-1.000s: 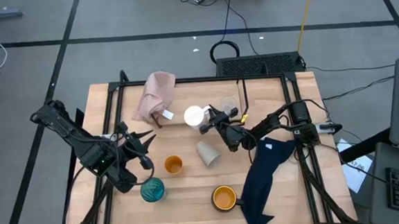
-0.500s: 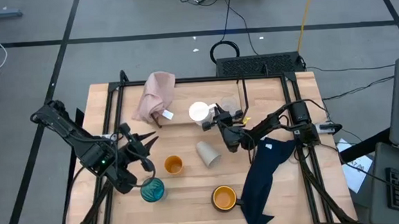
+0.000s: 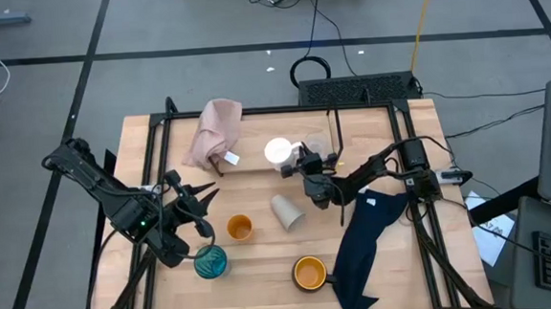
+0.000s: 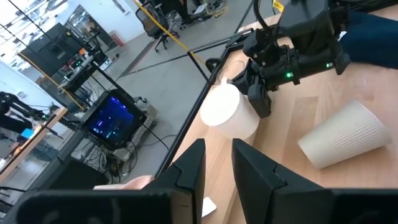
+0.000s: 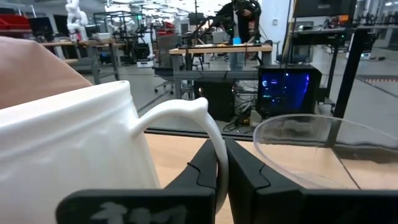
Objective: Stack small to large cups/mugs on shelf
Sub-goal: Put the white mug on the shelf
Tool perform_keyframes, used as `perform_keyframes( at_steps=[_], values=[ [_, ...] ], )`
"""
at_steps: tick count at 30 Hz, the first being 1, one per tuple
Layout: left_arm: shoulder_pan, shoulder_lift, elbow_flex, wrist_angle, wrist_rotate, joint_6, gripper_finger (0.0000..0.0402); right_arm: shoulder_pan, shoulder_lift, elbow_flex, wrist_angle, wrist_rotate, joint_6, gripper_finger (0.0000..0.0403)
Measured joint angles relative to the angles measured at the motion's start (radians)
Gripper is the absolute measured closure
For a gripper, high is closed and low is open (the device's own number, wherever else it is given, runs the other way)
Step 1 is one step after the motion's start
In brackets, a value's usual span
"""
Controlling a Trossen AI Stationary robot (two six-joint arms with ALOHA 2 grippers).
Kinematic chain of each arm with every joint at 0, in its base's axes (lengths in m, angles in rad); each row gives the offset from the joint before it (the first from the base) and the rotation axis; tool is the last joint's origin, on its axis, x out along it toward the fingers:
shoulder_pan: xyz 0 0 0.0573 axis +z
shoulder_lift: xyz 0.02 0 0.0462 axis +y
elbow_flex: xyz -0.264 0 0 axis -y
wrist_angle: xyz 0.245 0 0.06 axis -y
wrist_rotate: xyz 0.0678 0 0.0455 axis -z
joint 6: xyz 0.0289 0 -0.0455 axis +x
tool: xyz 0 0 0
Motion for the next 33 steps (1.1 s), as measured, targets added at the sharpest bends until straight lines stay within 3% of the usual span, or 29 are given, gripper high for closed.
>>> perform_keyframes(
  at_steps=[7, 14, 33],
  values=[
    [0.0, 0.0, 0.0, 0.0, 0.001, -0.003, 0.0321, -0.007, 0.0, 0.0, -0.005, -0.005, 0.016, 0.04],
    [0.0, 0.0, 0.0, 0.0, 0.011, -0.004, 0.0321, -0.028, 0.0, 0.0, -0.065, -0.056, 0.16, 0.04],
    [0.0, 0.0, 0.0, 0.008, 0.036, -0.007, 0.0321, -0.034, 0.0, 0.0, -0.088, -0.055, 0.157, 0.0396]
  ],
)
